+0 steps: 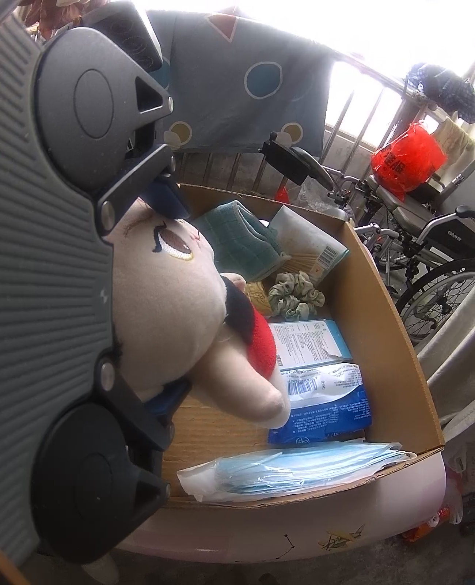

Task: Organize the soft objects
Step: 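Lift the plush cat toy with both tools and carry it over the box, then lower the plush toy into the box and open both tools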

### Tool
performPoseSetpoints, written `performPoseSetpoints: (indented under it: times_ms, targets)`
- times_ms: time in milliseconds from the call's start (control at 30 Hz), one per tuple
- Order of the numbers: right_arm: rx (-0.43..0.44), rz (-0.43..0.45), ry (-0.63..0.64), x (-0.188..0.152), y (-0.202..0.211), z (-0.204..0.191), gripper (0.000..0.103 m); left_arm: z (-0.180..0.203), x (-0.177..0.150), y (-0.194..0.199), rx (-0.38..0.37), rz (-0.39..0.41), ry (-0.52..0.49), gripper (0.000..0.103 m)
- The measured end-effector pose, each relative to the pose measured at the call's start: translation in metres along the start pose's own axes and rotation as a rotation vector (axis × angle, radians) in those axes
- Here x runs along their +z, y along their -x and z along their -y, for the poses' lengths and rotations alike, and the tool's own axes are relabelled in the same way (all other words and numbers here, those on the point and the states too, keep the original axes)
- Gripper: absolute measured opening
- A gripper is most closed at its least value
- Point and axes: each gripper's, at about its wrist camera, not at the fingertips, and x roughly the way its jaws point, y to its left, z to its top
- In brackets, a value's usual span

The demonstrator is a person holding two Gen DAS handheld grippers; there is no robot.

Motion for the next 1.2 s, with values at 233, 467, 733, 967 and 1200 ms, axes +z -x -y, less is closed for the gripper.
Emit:
performPoseSetpoints:
  times_ms: [233, 467, 733, 967, 1200]
  targets:
    - [0.029, 0.097, 0.041, 0.022, 0.017, -0.004, 0.091, 0.012, 0.021, -0.002, 0.009, 0.07, -0.041, 0.103]
    - [-0.001, 0.136, 0.102, 0.072, 0.008, 0.007, 0.091, 0.0, 0.053, -0.031, 0.005, 0.147, -0.024, 0.103]
    - [-0.165, 0.081, 0.225, 0.089, -0.035, 0.024, 0.088, -0.025, 0.059, -0.087, 0.015, 0.05, 0.07, 0.103]
    - [-0.38, -0.039, 0.381, 0.065, -0.075, 0.013, 0.082, -0.038, 0.049, -0.102, -0.008, -0.023, 0.117, 0.103]
    - [-0.391, -0.056, 0.342, 0.058, -0.077, 0.004, 0.082, -0.036, 0.038, -0.079, -0.003, 0.008, 0.091, 0.103]
